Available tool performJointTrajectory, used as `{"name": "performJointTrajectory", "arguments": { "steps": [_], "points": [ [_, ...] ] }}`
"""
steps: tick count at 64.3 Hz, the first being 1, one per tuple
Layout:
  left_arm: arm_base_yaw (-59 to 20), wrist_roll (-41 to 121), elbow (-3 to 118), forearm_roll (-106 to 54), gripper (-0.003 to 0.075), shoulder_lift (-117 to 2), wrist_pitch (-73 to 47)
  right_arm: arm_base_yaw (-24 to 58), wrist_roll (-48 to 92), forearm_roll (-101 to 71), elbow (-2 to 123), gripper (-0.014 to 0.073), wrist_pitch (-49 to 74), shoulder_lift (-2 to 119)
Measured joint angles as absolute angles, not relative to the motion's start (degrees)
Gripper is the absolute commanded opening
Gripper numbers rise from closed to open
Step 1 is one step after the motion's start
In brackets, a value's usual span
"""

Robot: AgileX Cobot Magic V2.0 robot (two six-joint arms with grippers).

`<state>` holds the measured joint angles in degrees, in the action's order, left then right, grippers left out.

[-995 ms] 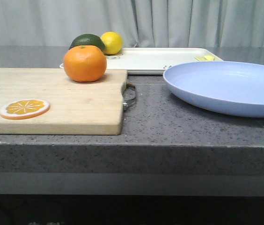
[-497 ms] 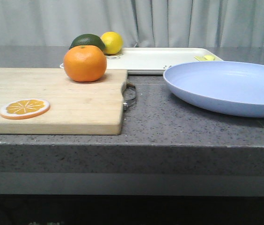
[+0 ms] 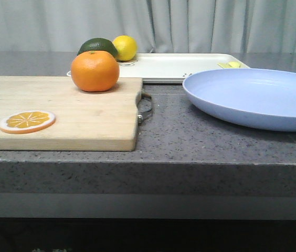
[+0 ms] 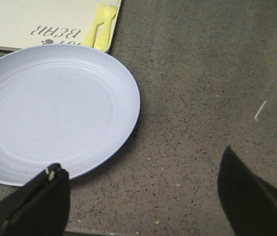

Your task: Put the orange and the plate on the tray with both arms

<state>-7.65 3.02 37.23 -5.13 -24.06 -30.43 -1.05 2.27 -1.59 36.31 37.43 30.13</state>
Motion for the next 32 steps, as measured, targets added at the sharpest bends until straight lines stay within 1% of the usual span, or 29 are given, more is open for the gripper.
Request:
{"name": "performJointTrajectory", "arguments": {
  "steps": [8, 18, 32],
  "points": [
    [-15.0, 6.4, 38.8, -5.3, 0.0559, -28.7, -30.2, -1.1, 2.3, -1.6, 36.3, 0.0623, 37.4, 30.1],
    [-23.6, 8.1, 42.4, -3.4, 0.0560, -38.1, -29.3, -1.1, 2.3, -1.6, 36.3, 0.0623, 37.4, 30.1],
    [-30.4, 8.3, 50.3, -1.2, 0.0560, -54.2, -29.3, -1.1, 2.3, -1.6, 36.3, 0.0623, 37.4, 30.1]
  ]
}}
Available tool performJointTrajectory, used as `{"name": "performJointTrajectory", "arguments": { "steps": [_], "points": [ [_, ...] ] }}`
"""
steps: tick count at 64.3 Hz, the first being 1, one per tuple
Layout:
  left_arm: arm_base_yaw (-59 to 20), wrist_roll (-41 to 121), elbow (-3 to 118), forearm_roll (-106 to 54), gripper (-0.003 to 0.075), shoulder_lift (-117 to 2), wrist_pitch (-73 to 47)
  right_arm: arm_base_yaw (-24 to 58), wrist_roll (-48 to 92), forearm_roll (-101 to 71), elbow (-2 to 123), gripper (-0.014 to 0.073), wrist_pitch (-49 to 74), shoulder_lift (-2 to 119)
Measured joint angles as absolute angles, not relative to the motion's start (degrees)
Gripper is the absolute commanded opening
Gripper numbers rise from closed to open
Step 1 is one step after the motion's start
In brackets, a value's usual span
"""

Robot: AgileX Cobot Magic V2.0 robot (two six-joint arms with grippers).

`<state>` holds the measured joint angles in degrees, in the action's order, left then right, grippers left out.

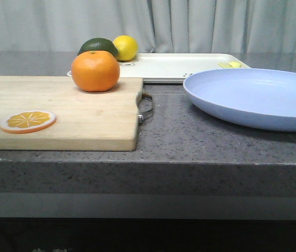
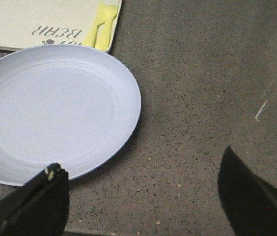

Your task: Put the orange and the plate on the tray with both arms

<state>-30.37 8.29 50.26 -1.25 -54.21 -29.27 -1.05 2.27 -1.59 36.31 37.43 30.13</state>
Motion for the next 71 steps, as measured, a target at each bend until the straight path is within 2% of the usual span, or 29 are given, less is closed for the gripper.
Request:
{"name": "performJointTrajectory", "arguments": {
  "steps": [18, 34, 51, 71],
  "points": [
    [-32.4, 8.4, 63.7, -1.0, 0.0560, -74.9, -31.6, -1.1, 2.3, -1.6, 36.3, 0.0623, 37.4, 30.1],
    [-32.4, 8.5, 75.7, 1.3, 0.0560, -88.6, -36.8, -1.1, 2.3, -1.6, 36.3, 0.0623, 37.4, 30.1],
    [-32.4, 8.5, 83.4, 2.0, 0.0559, -97.6, -40.6, -1.1, 2.3, -1.6, 36.3, 0.0623, 37.4, 30.1],
    [-32.4, 8.5, 84.7, 1.8, 0.0544, -101.3, -40.5, -1.1, 2.3, -1.6, 36.3, 0.0623, 37.4, 30.2]
  ]
}}
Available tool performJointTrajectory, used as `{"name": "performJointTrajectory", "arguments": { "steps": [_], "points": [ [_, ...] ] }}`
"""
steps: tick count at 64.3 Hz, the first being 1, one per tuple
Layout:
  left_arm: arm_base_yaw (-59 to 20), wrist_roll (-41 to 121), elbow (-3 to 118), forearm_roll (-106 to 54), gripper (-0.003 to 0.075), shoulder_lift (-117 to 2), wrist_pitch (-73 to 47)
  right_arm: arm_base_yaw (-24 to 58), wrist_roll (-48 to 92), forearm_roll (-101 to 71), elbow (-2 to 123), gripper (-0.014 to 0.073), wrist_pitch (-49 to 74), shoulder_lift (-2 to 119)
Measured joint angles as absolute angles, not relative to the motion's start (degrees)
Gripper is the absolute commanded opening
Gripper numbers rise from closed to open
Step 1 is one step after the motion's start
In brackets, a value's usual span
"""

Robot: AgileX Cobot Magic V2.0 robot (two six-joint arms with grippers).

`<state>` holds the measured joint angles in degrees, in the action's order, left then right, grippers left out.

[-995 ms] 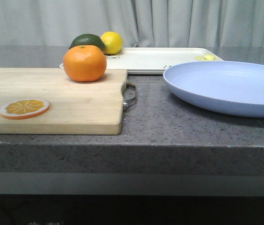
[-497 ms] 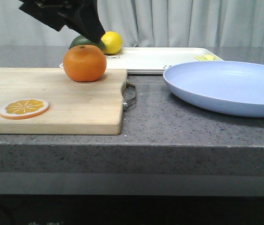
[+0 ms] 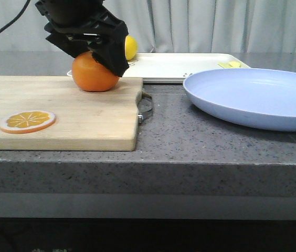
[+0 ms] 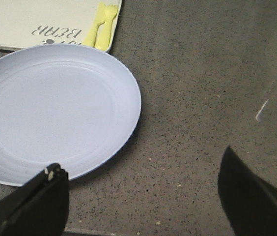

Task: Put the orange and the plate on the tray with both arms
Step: 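Lower the left gripper over the orange on the cutting board and grasp it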

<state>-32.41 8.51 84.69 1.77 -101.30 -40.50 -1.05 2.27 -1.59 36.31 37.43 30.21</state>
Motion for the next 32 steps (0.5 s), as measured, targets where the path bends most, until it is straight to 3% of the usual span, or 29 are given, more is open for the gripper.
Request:
{"name": "performJointTrajectory", "arguments": {
  "steps": [18, 23, 32],
  "points": [
    [-32.4, 8.5, 85.0, 1.8, 0.0382, -101.4, -41.1, -1.1, 2.3, -1.6, 36.3, 0.0623, 37.4, 30.2],
    [-32.4, 8.5, 85.0, 1.8, 0.0388, -101.4, -41.2, -1.1, 2.3, -1.6, 36.3, 0.0623, 37.4, 30.2],
    [-32.4, 8.5, 85.0, 1.8, 0.0512, -101.4, -41.2, -1.1, 2.3, -1.6, 36.3, 0.0623, 37.4, 30.2]
  ]
}}
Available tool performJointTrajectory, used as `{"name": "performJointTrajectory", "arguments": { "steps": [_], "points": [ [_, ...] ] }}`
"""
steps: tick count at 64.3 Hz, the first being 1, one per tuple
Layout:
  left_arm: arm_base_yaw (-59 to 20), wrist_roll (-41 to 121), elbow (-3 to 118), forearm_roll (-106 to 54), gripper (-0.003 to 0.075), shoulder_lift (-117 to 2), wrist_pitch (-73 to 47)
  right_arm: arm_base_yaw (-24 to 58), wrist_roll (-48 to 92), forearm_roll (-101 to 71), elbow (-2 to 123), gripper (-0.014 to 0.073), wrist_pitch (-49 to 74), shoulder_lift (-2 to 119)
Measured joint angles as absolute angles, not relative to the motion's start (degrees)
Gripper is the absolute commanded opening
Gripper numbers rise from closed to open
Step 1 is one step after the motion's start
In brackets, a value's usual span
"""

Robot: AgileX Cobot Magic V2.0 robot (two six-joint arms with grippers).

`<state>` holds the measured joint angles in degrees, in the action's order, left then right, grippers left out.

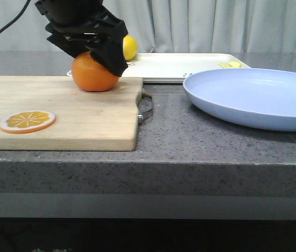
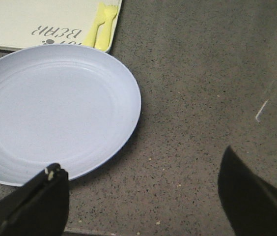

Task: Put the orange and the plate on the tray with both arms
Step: 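Lower the left gripper over the orange on the cutting board and grasp it, then carry the orange with the left gripper onto the blue plate and release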

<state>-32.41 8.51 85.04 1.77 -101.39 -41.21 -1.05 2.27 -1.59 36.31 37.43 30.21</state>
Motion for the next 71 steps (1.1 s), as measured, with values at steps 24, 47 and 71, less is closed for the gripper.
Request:
{"name": "performJointTrajectory", "arguments": {
  "steps": [24, 47, 71],
  "points": [
    [-32.4, 8.5, 84.9, 1.6, 0.0606, -101.9, -43.6, -1.1, 2.3, -1.6, 36.3, 0.0623, 37.4, 30.2],
    [-32.4, 8.2, 84.9, 0.7, 0.0600, -103.4, -43.5, -1.1, 2.3, -1.6, 36.3, 0.0623, 37.4, 30.2],
    [-32.4, 8.2, 85.4, -0.8, 0.0454, -103.7, -42.7, -1.1, 2.3, -1.6, 36.3, 0.0623, 37.5, 30.2]
  ]
}}
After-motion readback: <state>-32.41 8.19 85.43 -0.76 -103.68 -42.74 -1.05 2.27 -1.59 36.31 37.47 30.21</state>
